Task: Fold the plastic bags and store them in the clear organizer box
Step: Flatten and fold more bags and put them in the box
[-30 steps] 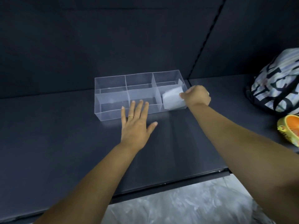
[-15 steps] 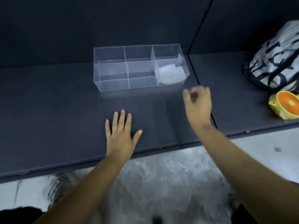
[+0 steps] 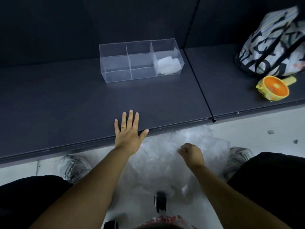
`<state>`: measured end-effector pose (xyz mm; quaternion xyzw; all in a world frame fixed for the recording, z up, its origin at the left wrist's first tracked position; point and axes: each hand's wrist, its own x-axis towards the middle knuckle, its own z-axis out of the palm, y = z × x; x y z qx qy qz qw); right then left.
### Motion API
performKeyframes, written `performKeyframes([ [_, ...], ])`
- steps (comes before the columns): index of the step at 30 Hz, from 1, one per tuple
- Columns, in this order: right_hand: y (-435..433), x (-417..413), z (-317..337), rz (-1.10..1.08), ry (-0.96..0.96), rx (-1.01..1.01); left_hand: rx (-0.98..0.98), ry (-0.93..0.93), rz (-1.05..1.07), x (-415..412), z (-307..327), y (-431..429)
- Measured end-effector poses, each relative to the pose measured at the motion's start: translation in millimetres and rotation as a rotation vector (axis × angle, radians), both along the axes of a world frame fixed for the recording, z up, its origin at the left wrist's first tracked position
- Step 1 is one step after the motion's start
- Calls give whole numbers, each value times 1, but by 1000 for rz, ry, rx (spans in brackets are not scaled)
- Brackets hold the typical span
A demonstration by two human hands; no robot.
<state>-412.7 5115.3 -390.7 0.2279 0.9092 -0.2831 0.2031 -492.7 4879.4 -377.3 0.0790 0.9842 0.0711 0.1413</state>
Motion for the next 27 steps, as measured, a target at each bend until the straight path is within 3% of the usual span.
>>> performKeyframes([
  [5,13,-21,60,-153,271,-406,15,-86,2,-4,4,-2],
  [9,24,-37,125,-265,464,-558,226,-239,109,-11,32,-3],
  [11,26,-41,149,-291,519,-613,541,-412,276,-12,63,3],
  [13,25,-42,162,-318,555,-648,1015,-616,404,-7,96,10],
  [14,23,-42,166,-338,564,-653,1206,-687,385,-1,110,15],
  [16,20,-41,169,-366,568,-651,1414,-756,324,10,127,24],
  [18,20,-35,165,-385,567,-634,1437,-760,337,18,133,32],
  [22,31,-18,155,-474,530,-527,1239,-658,369,33,122,22],
  [27,52,-5,145,-594,403,-367,1040,-599,598,48,83,-11],
])
